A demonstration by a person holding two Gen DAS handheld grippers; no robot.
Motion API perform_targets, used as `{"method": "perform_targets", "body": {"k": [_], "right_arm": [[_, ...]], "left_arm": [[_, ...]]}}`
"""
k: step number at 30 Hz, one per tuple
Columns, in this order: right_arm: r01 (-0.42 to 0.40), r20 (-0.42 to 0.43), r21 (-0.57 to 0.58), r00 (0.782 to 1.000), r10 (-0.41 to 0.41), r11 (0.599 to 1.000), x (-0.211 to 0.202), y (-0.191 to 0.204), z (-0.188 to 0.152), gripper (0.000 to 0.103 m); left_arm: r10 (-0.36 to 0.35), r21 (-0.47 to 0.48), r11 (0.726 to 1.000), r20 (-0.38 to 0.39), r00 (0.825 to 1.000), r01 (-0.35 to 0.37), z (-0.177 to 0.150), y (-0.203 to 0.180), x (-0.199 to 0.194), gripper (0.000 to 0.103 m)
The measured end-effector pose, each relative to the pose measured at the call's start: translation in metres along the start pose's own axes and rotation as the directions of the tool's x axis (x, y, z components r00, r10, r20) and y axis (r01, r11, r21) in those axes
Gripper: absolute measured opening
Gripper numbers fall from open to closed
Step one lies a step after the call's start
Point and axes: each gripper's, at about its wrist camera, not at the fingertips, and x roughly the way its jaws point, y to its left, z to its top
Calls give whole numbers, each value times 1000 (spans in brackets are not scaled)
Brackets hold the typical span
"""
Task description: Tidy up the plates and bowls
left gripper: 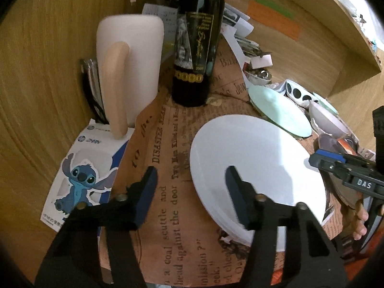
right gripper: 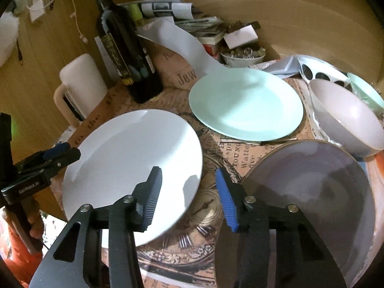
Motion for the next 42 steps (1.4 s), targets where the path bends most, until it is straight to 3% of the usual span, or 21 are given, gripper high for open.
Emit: {"method": "perform_targets", "body": {"k": [7, 13, 22, 27, 42], "right_arm": [[5, -51, -5, 999, -6, 1000, 15, 4, -1, 29], [21, -65, -20, 998, -22, 1000, 19, 6, -1, 28], [11, -65, -25, 998, -12, 1000, 21, 7, -1, 30], [7, -49, -9, 999, -8, 1000, 19, 6, 0, 29], [7, 61, 8, 998, -8, 1000, -14, -8, 9, 29]], "left_arm": [[-44, -3, 999, -37, 998, 44, -2, 4, 10, 34], [-93, -1, 996, -51, 994, 93, -3, 2, 12, 25], [-96, -9, 995, -61, 993, 96, -3, -3, 14, 24], [-40, 19, 999, -48, 998, 41, -5, -12, 11, 24], [-74, 35, 997, 35, 997, 73, 12, -29, -5, 24]]}}
